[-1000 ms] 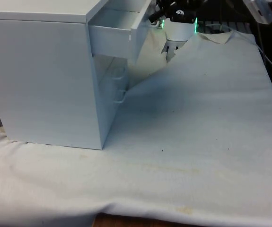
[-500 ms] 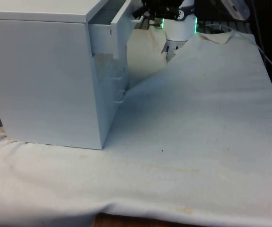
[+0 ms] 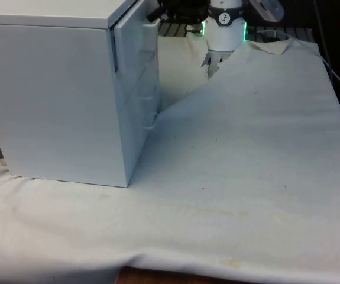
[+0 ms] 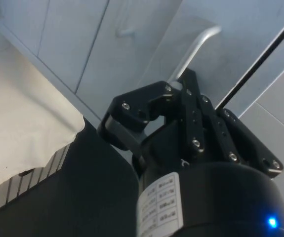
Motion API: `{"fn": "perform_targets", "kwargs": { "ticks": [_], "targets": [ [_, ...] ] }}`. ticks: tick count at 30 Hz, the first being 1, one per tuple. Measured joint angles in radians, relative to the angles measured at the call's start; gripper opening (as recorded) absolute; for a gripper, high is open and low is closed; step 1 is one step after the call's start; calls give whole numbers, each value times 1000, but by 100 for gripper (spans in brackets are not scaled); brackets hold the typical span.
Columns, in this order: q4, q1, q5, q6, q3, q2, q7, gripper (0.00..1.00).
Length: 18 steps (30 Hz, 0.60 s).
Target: Open the drawer, then close it.
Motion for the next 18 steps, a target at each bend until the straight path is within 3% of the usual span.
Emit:
{"fn": "perform_targets", "kwargs": {
  "ticks": [9,18],
  "targets": [
    [-1,0,0,6,-10,-14,-2,0],
    [3,2,14,3,9,-31,9,0]
  ]
}}
